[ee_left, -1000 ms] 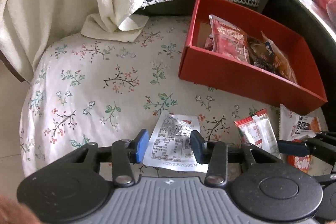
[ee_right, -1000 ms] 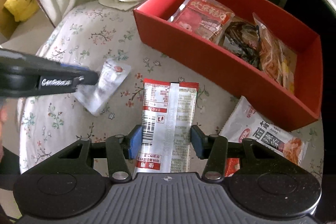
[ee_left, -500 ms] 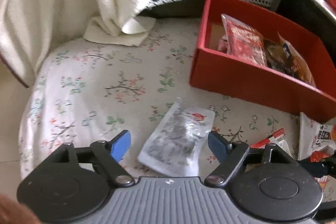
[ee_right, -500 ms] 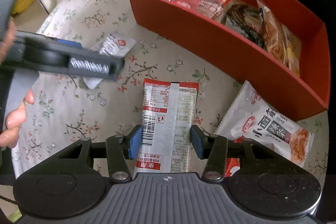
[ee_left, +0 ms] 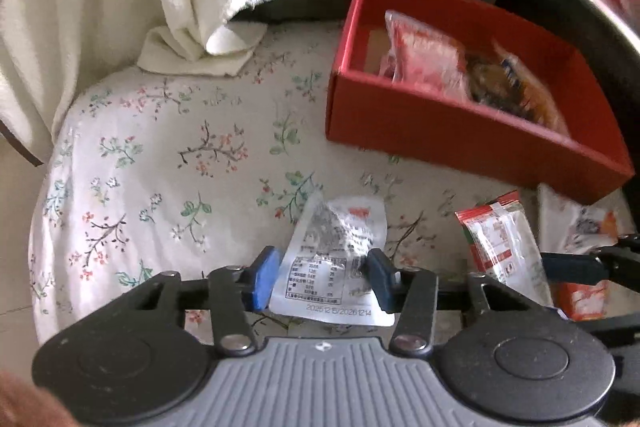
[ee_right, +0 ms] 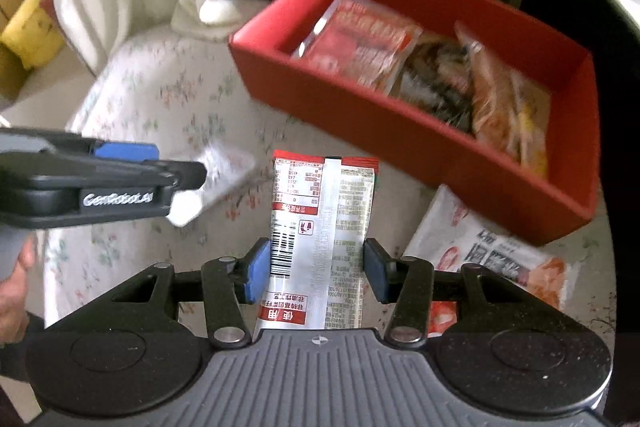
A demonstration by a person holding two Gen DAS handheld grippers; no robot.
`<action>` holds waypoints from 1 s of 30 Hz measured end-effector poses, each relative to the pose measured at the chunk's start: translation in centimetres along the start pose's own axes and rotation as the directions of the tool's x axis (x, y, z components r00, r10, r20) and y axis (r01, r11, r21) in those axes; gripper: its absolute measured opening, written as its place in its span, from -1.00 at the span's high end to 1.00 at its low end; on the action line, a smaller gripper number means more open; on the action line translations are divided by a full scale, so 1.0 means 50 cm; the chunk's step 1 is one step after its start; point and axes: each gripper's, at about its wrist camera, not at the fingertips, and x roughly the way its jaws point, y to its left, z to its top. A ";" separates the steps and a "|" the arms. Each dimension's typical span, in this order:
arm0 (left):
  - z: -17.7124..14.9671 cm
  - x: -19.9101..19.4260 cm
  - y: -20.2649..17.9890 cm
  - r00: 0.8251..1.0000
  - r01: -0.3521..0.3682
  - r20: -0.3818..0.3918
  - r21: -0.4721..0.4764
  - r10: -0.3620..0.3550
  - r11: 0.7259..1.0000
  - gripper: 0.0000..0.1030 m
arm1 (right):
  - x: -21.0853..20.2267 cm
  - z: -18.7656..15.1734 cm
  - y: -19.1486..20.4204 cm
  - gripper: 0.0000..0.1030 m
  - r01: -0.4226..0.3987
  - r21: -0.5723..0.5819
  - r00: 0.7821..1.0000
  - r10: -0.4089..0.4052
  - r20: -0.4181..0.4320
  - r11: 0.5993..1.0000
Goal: Organize snacks
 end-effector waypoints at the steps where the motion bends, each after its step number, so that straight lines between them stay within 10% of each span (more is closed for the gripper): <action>1: 0.004 -0.008 0.000 1.000 0.012 0.010 -0.005 -0.012 1.000 0.23 | -0.006 0.001 -0.004 -0.11 -0.003 0.007 1.000 0.003 0.010 1.000; 3: 0.009 -0.028 -0.003 0.999 0.039 0.027 -0.004 -0.039 0.999 0.94 | -0.012 0.000 -0.011 -0.11 0.002 0.020 1.000 -0.002 0.022 1.000; 8: 0.010 -0.021 -0.004 0.998 0.060 -0.014 0.004 -0.060 0.998 0.83 | 0.007 -0.004 -0.016 -0.11 0.014 0.021 1.000 -0.014 -0.008 1.000; 12: 0.003 0.026 -0.007 1.000 0.009 -0.016 0.002 -0.008 1.000 -0.08 | 0.009 -0.007 -0.007 -0.11 0.011 0.011 1.000 -0.011 -0.015 1.000; 15: 0.016 0.051 -0.018 0.998 -0.045 0.043 0.031 0.043 0.999 -0.19 | 0.014 -0.007 -0.012 -0.11 0.018 0.013 1.000 -0.018 -0.026 1.000; 21: -0.005 0.055 -0.049 0.999 -0.036 0.005 0.095 0.036 0.995 0.29 | 0.015 -0.003 -0.028 -0.11 0.030 0.032 0.999 -0.029 -0.022 0.999; 30: 0.011 -0.007 -0.013 0.998 0.055 0.017 0.003 -0.055 0.998 0.29 | -0.009 0.009 -0.025 -0.11 0.016 0.038 1.000 -0.017 0.025 0.999</action>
